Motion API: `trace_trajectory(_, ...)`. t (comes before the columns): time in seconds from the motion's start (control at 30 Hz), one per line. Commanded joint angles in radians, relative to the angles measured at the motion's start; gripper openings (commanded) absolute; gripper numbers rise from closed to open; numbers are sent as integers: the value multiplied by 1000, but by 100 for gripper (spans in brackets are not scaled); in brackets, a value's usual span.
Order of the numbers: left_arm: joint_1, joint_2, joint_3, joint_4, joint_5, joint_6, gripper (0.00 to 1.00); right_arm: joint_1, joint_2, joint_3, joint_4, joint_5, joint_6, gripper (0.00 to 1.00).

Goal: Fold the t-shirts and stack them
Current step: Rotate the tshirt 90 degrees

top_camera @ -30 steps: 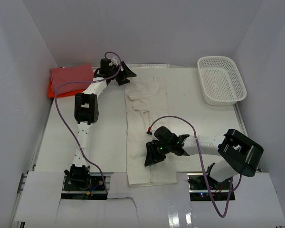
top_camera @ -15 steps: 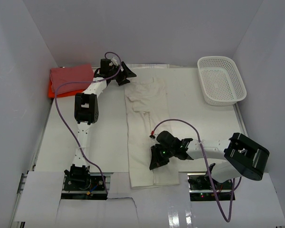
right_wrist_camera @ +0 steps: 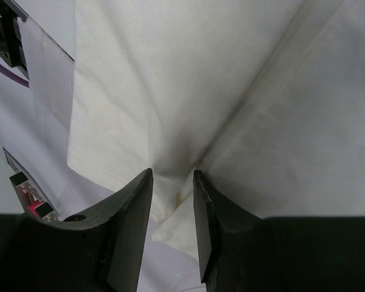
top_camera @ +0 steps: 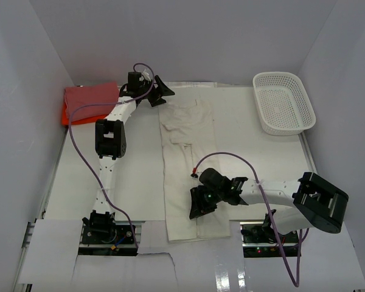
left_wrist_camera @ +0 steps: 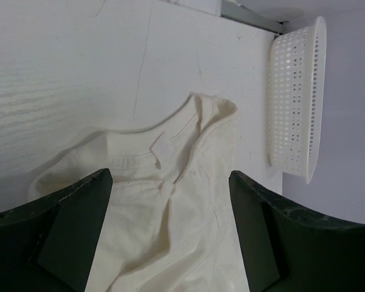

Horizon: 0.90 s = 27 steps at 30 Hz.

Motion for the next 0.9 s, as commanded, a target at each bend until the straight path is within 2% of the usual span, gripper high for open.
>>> trace_trajectory(0.0,14,-70,107,-21,-6,-7,89,6,-46,84,-79,54,-47,40)
trace_trajectory(0.13,29,-220,104,-41,-32,-16,90,-4,-52,179,-147,58,-98,40)
trace_trajectory(0.27,35,-403,-13,-124,-78,-9,89,-28,-72,272,-223,124,-165,39)
trace_trajectory(0.33,30,-557,-228,-179,-139,7,89,-53,-89,294,-281,162,-195,39)
trace_trajectory(0.43,11,-707,-542,-305,-286,48,88,-77,-98,306,-363,251,-207,39)
trace_trajectory(0.53,-31,-892,-858,-380,-396,96,87,-116,-133,256,-452,264,-201,40)
trace_trajectory(0.6,-89,-1043,-1015,-393,-423,97,87,-128,-206,179,-466,261,-172,47)
trace_trajectory(0.63,-104,-1093,-1155,-394,-442,94,87,-135,-234,153,-469,258,-160,50)
trace_trajectory(0.67,-130,-1185,-1214,-400,-445,82,87,-139,-266,130,-475,250,-149,56)
trace_trajectory(0.77,-221,-1357,-1412,-423,-434,2,87,-146,-386,69,-521,250,-106,68)
trace_trajectory(0.87,-346,-1498,-1547,-451,-397,-151,86,-149,-469,33,-582,226,-71,68)
